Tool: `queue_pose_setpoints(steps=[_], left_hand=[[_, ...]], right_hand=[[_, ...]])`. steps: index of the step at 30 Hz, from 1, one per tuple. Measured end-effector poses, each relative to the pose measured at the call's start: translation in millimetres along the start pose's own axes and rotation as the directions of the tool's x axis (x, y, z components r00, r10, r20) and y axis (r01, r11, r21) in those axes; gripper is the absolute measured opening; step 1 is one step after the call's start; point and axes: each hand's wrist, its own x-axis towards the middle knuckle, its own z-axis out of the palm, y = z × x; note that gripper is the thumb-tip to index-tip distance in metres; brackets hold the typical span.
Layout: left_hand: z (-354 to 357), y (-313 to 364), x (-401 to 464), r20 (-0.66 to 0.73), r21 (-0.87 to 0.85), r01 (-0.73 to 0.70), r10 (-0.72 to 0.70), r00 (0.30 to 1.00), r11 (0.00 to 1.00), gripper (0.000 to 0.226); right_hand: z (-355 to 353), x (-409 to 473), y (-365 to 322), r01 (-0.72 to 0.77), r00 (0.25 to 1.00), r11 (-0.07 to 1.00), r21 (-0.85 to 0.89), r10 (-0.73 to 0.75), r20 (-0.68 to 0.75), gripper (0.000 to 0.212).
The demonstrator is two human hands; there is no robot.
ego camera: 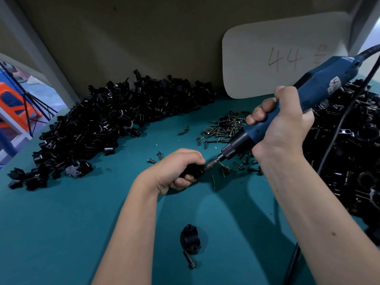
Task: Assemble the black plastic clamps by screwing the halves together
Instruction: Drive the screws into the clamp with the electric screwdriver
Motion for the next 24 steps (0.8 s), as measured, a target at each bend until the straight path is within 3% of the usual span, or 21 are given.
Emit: queue_pose_setpoints(steps=[24], left_hand=[[1.6, 2.5, -0.6, 0.013, 0.032, 0.02, -0.02, 1.0, 0.999, 0.024]], right_hand=[[2.3, -3.7, -1.9, 0.004, 1.0, 1.0, 0.014, -0.005, 0.025, 0.021]])
